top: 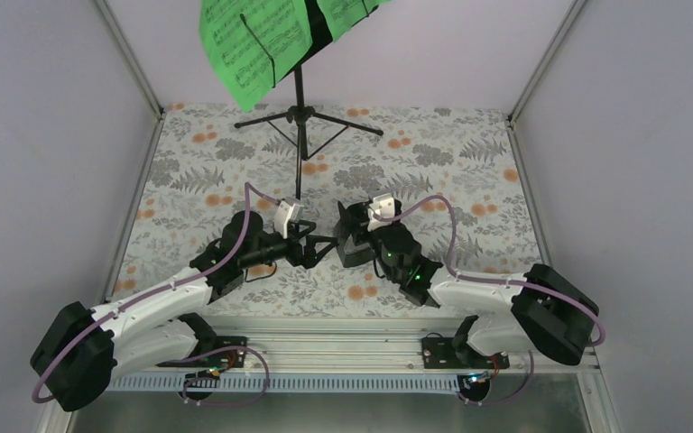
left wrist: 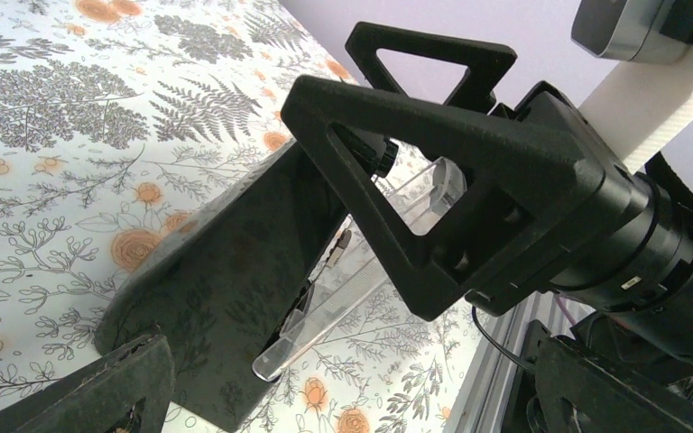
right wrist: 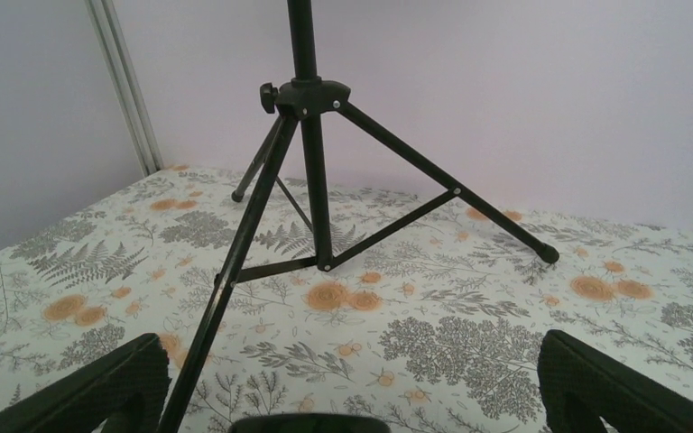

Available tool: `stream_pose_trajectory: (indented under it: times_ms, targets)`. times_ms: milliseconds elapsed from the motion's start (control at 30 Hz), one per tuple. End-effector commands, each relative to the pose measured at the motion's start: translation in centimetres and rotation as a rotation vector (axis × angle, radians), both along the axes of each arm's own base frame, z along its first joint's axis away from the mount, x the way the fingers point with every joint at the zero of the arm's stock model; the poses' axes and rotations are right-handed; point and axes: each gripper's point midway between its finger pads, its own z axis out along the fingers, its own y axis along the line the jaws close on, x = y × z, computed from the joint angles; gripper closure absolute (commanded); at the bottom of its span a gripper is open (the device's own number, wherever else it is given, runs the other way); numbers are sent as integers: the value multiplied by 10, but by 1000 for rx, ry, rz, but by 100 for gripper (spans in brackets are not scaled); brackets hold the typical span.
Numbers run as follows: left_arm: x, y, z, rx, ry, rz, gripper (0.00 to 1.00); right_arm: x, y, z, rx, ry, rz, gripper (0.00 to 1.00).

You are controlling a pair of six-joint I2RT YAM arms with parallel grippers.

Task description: Pack up the instrument practice props

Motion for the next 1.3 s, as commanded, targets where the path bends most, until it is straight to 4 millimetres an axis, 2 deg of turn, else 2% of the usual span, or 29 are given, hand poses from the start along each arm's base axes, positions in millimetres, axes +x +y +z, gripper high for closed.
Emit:
stream_pose_trajectory:
  times_ms: [0,200,467,600,733,833,1000,1100,1200,1233,1267]
  targets:
    - [2,3,0,1,-25,10,1,9,4,13,14,-21,-5,3]
    - [2,4,1,2,-27,12,0,18,9,22,20,-16,1,3]
    - [2,6,2,7,-34,22,0,23,18,49,33,25,37,0]
    - [2,10,7,5,-53,39,1,21,10,70,56,36,40,0]
    - [4,15,17,5,-85,65,0,8,-4,77,81,46,56,0]
    - [5,18,22,10,-101,75,0,-5,-14,66,89,75,79,0]
    - [3,15,29,6,-148,46,0,-30,-19,29,86,125,179,0]
    - [3,-1,45,7,-233,-47,0,-41,-24,16,116,151,206,0]
    - [17,-21,47,86,-283,-117,0,-42,-39,7,136,167,155,0]
    - [24,-27,56,99,-314,-125,0,-39,-46,3,138,183,123,0]
    - [29,-31,56,124,-343,-135,0,-38,-51,2,140,192,112,0]
